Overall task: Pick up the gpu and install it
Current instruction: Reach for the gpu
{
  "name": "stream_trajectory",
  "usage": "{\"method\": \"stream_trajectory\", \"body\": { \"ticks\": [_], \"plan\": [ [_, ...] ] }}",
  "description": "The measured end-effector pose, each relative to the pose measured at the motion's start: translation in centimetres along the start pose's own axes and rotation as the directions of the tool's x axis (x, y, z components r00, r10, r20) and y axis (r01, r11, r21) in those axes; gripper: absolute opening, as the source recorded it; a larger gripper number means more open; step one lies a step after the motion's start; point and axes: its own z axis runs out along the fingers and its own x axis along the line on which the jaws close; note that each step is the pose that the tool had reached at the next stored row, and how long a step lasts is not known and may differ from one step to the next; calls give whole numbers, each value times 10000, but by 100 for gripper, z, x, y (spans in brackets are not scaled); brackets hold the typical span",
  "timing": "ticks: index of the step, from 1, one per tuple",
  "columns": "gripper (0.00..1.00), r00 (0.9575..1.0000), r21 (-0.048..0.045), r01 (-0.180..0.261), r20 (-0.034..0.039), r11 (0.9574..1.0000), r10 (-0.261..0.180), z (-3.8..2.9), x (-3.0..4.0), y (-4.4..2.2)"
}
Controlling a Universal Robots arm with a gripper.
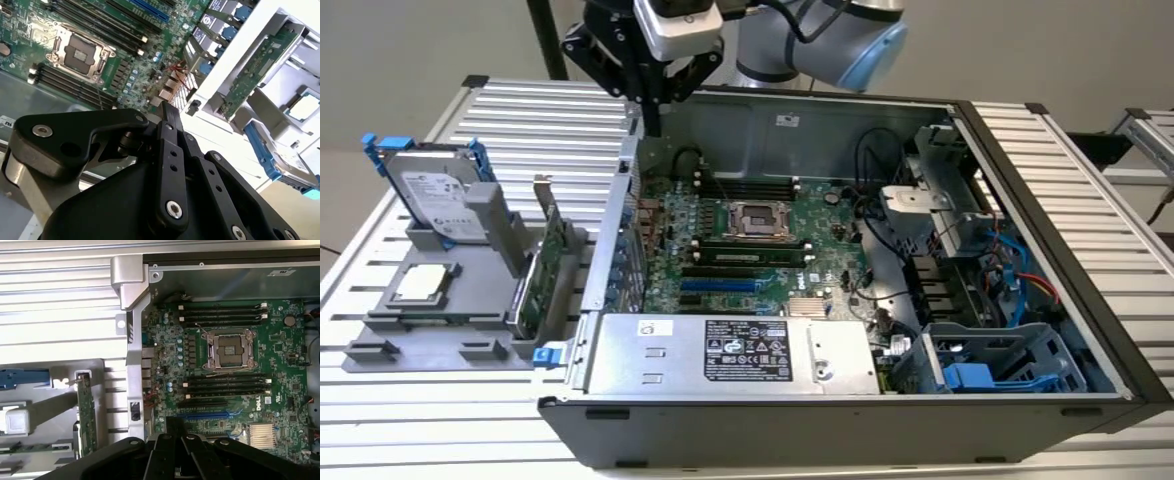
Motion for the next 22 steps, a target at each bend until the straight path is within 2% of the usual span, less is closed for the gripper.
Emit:
{"method": "stream_trajectory", "body": {
  "ticks": [22],
  "plan": [
    [0, 10000, -33, -1, -2, 10000, 1, -15, 629, -54]
  ]
}}
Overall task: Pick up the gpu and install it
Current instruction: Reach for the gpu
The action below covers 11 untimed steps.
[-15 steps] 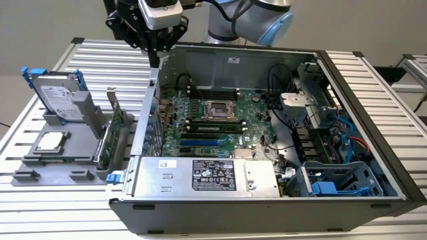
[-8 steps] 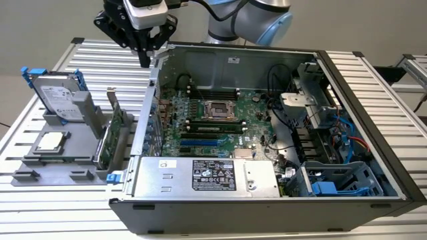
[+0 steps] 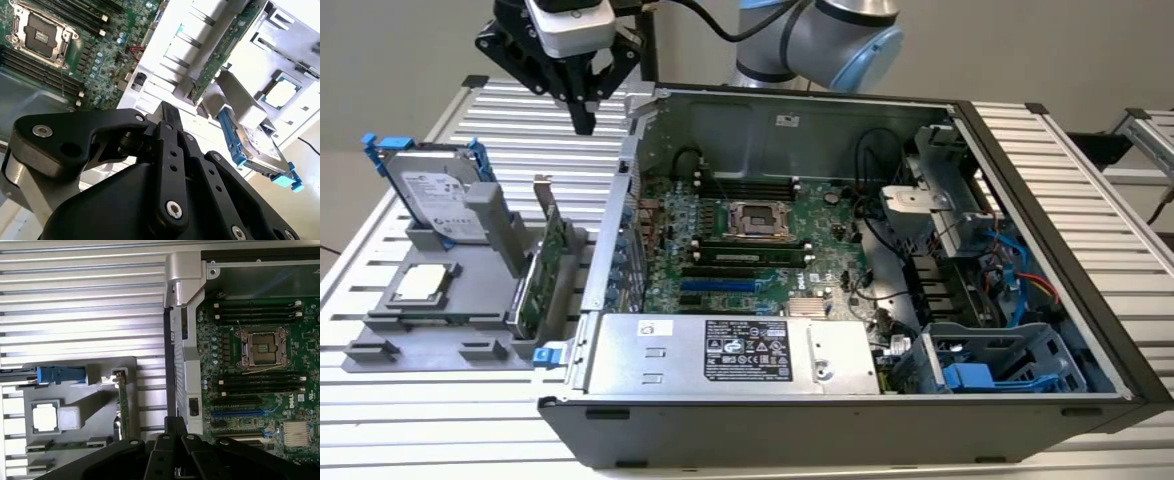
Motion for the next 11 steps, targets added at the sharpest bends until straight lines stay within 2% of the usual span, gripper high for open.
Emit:
{"method": "stream_trajectory", "body": {
  "ticks": [11],
  "plan": [
    [0, 10000, -23, 0, -2, 10000, 0, -8, 348, -31]
  ]
}}
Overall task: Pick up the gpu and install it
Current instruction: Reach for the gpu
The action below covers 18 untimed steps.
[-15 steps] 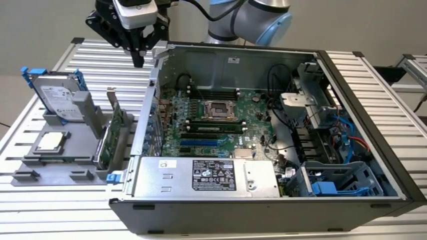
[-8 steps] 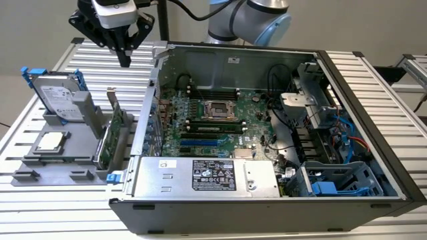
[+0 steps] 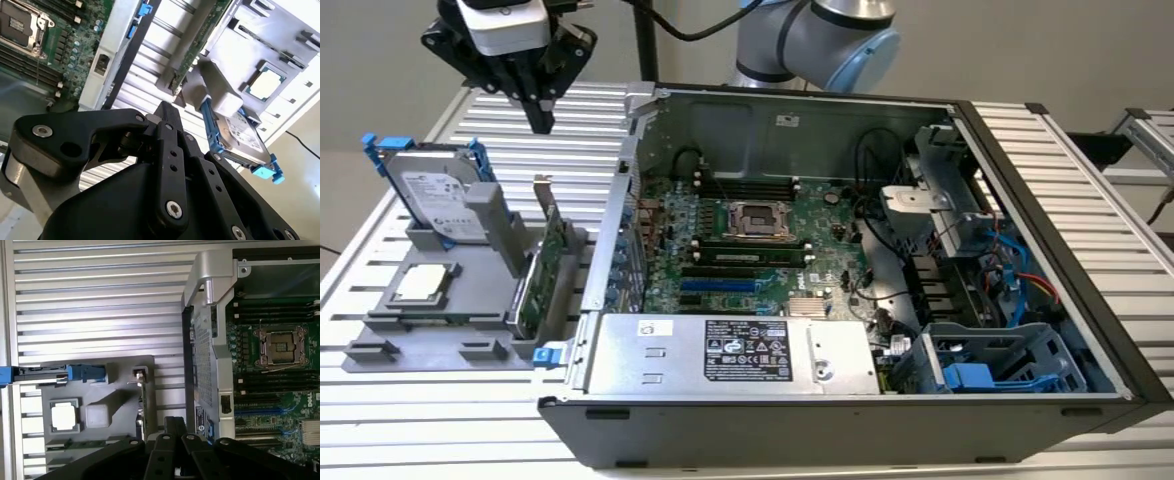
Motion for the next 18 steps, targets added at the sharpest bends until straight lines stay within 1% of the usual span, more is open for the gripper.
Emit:
{"method": "stream_trajectory", "body": {
  "ticks": [7, 9, 11, 14, 18],
  "plan": [
    [0, 10000, -22, 0, -2, 10000, 0, -6, 229, -23],
    [0, 10000, -27, -1, -1, 10000, 1, -7, 281, -29],
    [0, 10000, -28, 0, -2, 10000, 0, -8, 304, -40],
    [0, 10000, -29, 0, -2, 10000, 0, -11, 311, -70],
    [0, 10000, -30, -1, -2, 10000, 1, -16, 308, -145]
  ]
}}
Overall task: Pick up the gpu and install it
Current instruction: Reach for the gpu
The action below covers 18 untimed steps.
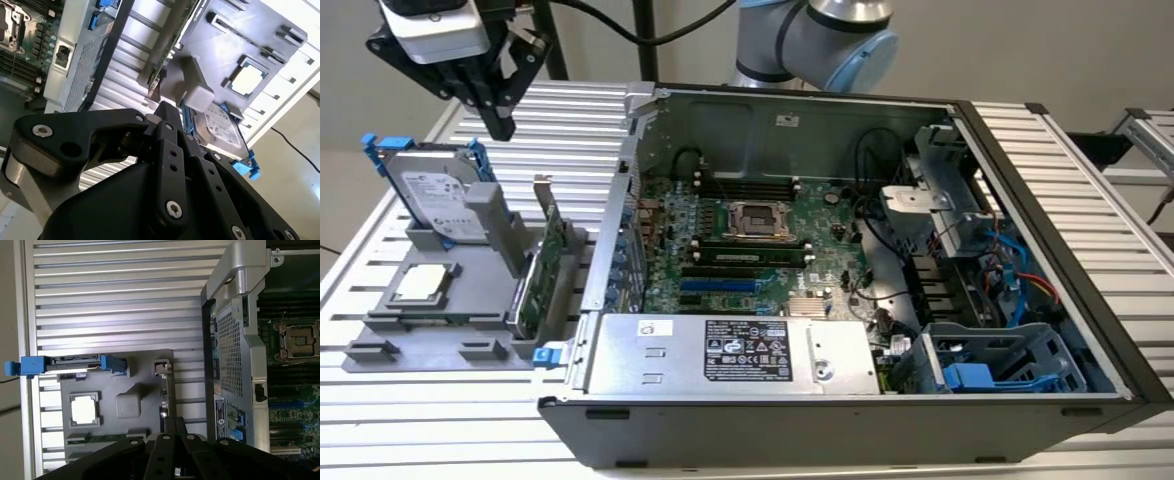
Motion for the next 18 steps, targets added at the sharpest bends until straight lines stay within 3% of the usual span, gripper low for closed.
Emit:
{"method": "stream_trajectory", "body": {
  "ticks": [18],
  "plan": [
    [0, 10000, -4, 0, 0, 10000, 0, -29, -26, -372]
  ]
}}
